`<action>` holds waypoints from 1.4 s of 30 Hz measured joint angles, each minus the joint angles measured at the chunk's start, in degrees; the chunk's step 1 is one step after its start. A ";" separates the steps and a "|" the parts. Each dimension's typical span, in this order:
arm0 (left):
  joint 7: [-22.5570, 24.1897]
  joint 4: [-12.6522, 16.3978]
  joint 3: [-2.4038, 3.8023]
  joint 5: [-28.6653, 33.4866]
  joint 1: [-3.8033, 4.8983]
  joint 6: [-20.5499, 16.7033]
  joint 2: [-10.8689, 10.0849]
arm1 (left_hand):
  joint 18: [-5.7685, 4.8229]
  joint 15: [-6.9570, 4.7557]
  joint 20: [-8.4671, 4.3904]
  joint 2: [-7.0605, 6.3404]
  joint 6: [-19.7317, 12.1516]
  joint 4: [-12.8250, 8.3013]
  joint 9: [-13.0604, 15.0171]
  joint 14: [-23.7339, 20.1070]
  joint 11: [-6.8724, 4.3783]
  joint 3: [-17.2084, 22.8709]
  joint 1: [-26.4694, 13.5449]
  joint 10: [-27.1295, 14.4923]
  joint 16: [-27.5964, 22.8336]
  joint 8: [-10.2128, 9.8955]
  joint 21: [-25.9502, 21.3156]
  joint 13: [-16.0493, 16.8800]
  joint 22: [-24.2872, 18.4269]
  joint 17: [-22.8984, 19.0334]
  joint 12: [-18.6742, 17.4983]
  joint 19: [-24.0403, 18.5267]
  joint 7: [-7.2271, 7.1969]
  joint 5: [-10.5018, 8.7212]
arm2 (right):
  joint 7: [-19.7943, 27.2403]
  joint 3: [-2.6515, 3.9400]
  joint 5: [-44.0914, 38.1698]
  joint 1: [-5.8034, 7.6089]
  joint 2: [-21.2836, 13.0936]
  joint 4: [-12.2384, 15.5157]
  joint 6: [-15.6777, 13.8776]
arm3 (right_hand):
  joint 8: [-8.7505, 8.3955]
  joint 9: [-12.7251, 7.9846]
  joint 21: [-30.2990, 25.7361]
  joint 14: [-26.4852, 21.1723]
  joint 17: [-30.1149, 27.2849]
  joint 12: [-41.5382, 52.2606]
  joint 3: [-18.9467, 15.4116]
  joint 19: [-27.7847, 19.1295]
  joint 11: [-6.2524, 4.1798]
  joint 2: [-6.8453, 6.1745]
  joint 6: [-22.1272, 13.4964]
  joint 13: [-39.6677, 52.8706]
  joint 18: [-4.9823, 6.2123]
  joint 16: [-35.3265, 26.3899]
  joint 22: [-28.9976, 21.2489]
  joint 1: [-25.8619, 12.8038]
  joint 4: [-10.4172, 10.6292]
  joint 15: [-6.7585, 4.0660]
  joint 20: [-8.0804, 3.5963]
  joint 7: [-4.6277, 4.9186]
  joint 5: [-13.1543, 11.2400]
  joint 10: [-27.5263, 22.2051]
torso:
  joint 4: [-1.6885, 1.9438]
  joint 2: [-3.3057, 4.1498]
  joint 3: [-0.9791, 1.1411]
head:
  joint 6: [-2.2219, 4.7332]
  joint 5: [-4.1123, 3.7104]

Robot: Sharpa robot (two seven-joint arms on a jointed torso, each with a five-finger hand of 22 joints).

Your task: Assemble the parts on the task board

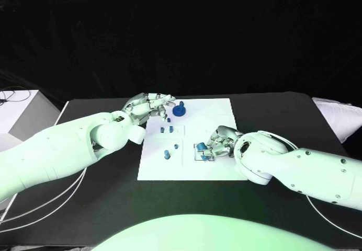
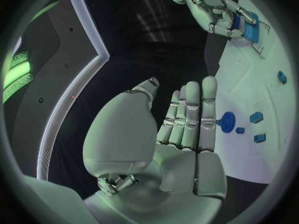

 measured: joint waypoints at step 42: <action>-0.07 0.29 0.00 -0.70 0.00 0.03 -0.54 | 0.00 0.00 0.00 0.23 0.00 0.25 0.05 0.00 0.00 -0.25 0.23 0.00 0.00 0.31 0.00 0.05 -0.05 0.04 0.00 0.00 0.00 0.03 | 0.97 -0.14 0.30 -0.05 1.55 -1.35 -1.33 | 1.35 0.71 -0.28 -0.21 -0.01 0.00 0.97 0.21 0.01 0.17 0.35 -0.02 0.00 0.23 0.03 -3.17 0.04 -0.21 -0.21 -0.36 -2.29 0.00 | -0.14 -0.01 0.06 | -0.05 0.81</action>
